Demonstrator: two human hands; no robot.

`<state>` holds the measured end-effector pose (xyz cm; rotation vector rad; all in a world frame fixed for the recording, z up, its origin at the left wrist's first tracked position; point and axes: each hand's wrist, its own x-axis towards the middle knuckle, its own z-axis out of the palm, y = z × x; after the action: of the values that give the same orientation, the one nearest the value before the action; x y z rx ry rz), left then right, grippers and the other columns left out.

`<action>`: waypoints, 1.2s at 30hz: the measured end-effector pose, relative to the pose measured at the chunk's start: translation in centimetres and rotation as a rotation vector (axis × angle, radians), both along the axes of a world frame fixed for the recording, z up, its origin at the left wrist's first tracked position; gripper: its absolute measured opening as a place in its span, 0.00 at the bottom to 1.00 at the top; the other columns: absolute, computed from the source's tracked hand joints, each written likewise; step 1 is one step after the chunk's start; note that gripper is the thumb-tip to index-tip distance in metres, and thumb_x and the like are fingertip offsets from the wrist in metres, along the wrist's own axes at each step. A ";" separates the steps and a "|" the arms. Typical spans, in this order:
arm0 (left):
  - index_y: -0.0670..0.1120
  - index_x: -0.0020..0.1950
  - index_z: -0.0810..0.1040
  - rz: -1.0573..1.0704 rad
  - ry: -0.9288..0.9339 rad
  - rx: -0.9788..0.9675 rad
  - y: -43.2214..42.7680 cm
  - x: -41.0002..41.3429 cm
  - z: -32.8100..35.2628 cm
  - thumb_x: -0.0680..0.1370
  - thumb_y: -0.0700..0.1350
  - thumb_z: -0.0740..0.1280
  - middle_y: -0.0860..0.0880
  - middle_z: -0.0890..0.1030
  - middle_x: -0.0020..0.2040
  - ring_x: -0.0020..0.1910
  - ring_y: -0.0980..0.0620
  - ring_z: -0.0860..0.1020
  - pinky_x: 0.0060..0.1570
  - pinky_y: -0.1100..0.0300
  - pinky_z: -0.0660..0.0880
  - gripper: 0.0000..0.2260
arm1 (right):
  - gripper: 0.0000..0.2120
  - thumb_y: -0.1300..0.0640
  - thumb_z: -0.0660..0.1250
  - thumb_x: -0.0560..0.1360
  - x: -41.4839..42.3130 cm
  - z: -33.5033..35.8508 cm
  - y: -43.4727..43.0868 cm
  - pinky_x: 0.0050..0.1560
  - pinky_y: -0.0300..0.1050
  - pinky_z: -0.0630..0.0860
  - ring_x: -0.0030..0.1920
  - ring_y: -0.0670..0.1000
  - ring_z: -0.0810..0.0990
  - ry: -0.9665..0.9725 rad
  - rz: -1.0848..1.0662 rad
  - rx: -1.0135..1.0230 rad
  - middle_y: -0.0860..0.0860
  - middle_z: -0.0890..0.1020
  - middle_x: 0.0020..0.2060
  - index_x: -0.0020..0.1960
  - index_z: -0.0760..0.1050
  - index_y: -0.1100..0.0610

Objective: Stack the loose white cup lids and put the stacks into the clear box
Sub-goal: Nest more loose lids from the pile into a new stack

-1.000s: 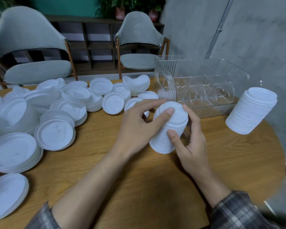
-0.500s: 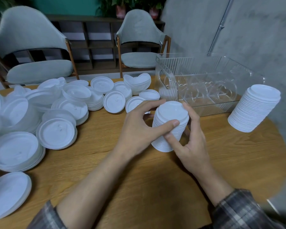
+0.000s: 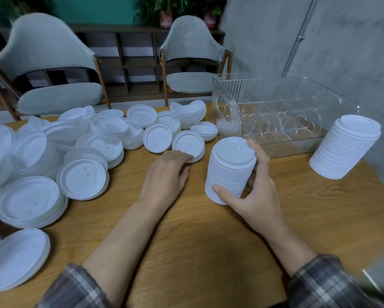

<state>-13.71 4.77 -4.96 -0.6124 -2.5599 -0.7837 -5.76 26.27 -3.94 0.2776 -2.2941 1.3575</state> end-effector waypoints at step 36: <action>0.49 0.41 0.81 0.034 -0.236 0.522 -1.0 1.2 5.1 0.70 0.49 0.83 0.54 0.80 0.37 0.37 0.59 0.76 0.40 0.68 0.72 0.12 | 0.35 0.42 0.77 0.71 0.0 1.2 -1.4 0.69 0.50 0.76 0.74 0.49 0.73 0.101 -0.036 -0.171 0.44 0.74 0.73 0.73 0.65 0.47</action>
<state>-12.55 3.75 0.18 -0.3216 -2.3975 -1.5163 -5.71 24.85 -2.77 0.2417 -2.0769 1.4761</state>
